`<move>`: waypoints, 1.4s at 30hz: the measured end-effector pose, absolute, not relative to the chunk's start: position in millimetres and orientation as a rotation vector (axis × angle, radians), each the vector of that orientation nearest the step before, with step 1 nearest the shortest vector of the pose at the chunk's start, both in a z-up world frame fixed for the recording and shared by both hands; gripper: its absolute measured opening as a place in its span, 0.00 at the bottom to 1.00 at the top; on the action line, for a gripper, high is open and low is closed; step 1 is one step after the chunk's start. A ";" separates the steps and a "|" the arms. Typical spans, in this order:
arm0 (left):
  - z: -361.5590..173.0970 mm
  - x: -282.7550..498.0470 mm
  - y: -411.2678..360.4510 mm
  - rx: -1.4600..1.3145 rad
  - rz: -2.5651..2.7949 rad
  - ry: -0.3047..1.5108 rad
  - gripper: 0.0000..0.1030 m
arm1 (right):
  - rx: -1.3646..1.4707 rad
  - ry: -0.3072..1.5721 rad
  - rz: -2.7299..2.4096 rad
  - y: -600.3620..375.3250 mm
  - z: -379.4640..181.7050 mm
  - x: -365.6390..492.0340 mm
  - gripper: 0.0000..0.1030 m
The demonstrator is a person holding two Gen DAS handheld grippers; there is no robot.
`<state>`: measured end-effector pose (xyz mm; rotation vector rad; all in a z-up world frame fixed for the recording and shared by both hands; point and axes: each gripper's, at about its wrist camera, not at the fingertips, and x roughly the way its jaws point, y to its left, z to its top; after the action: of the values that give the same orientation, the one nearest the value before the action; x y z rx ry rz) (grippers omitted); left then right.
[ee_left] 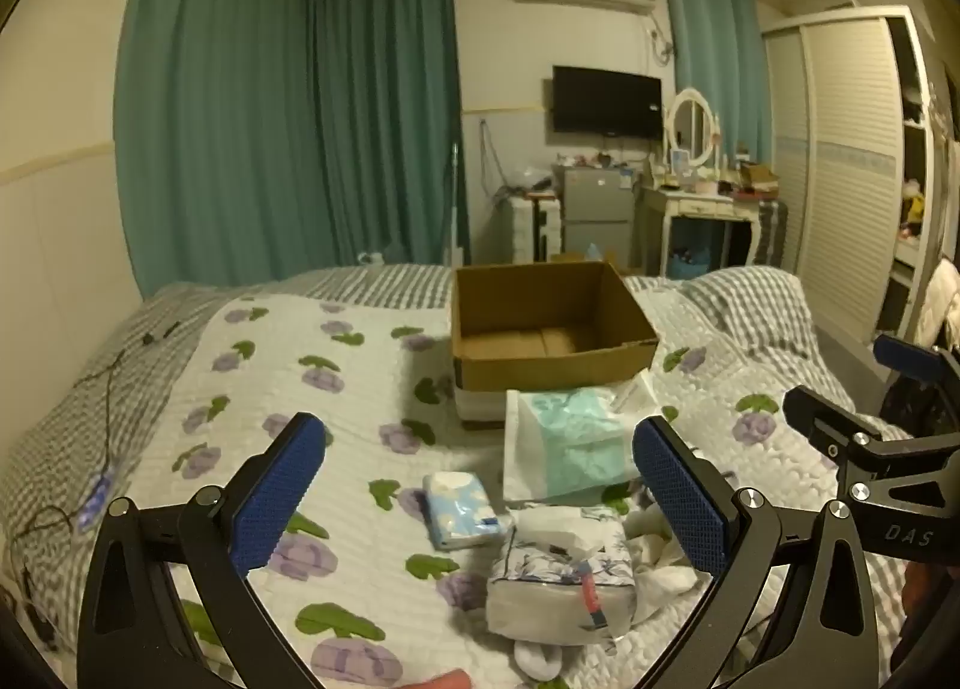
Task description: Organize soft objects
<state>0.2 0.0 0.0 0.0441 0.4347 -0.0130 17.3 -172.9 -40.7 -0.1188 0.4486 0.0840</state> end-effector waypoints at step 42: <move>2.7 1.1 3.9 0.041 -0.013 0.434 1.00 | -0.129 0.458 0.083 -174.2 -40.8 19.7 1.00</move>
<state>1.1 3.9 2.7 0.0410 0.4343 -0.0131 19.7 -174.2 -40.8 -0.1287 0.4580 0.0827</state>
